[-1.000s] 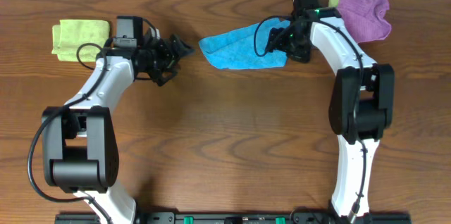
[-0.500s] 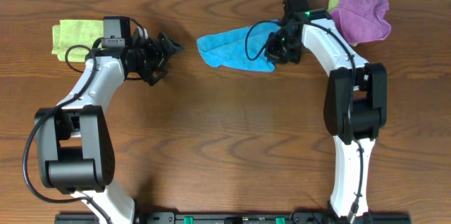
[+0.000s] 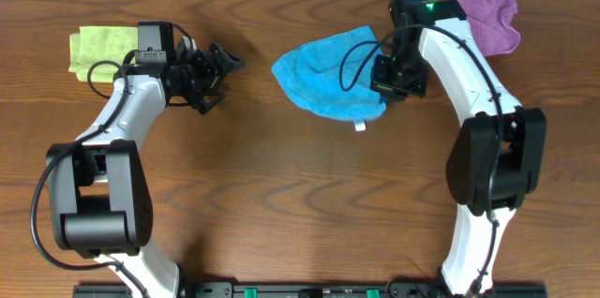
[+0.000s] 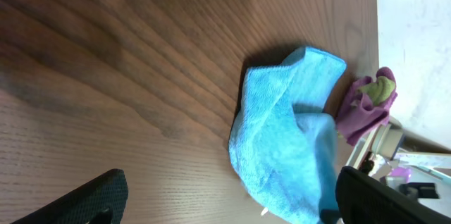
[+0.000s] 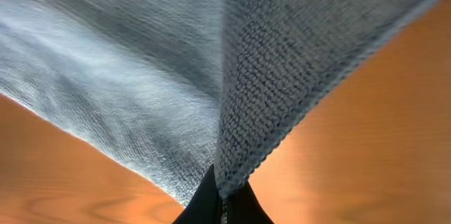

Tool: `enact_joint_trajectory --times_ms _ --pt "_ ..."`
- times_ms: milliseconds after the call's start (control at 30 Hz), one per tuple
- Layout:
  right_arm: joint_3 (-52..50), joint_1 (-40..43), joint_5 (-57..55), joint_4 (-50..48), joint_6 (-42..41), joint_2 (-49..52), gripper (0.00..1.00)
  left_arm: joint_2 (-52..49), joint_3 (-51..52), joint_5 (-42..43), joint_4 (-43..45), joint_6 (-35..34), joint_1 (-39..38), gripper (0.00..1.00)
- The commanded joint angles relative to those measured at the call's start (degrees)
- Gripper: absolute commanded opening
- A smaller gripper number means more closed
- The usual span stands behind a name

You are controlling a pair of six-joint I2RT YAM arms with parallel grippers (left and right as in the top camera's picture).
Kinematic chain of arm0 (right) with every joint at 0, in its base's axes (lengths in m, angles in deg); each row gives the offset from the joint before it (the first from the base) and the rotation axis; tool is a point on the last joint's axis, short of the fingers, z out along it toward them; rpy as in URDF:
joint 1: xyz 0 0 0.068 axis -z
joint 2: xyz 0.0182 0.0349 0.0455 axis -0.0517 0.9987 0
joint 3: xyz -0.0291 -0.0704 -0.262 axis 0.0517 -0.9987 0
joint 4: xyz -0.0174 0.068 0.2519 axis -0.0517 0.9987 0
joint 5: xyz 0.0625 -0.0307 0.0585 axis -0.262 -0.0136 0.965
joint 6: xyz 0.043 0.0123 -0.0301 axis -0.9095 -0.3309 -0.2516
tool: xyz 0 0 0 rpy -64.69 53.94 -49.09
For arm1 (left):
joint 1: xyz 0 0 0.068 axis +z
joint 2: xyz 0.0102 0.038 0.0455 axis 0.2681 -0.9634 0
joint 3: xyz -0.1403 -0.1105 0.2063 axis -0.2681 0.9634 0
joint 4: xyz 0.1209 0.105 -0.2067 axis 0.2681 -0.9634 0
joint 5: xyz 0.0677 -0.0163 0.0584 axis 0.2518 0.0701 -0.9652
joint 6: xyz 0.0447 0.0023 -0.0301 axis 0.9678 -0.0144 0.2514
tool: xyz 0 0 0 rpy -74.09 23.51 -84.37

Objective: Fold the cloth

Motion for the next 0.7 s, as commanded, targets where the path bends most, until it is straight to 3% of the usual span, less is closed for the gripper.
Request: enact_joint_trajectory --times_ms 0,233,367,600,667 --pt "-0.02 -0.07 -4.98 1.36 1.07 0.24 0.01 0.72 -0.81 1.88 -0.90 -0.48 0.07 0.95" --pt "-0.02 0.55 -14.40 7.30 -0.33 0.24 0.01 0.70 -0.79 1.29 -4.94 0.44 -1.51 0.96" --pt "-0.02 1.38 -16.15 5.31 -0.57 0.24 0.01 0.70 -0.76 -0.70 -4.94 0.44 -3.41 0.96" --pt "-0.02 3.52 -16.20 1.46 -0.92 0.24 0.47 0.68 -0.76 -4.26 -4.92 0.44 -7.85 0.95" --pt "-0.02 4.09 -16.15 2.45 -0.90 0.24 0.52 0.68 -0.76 -4.94 -4.92 0.44 -8.85 0.96"
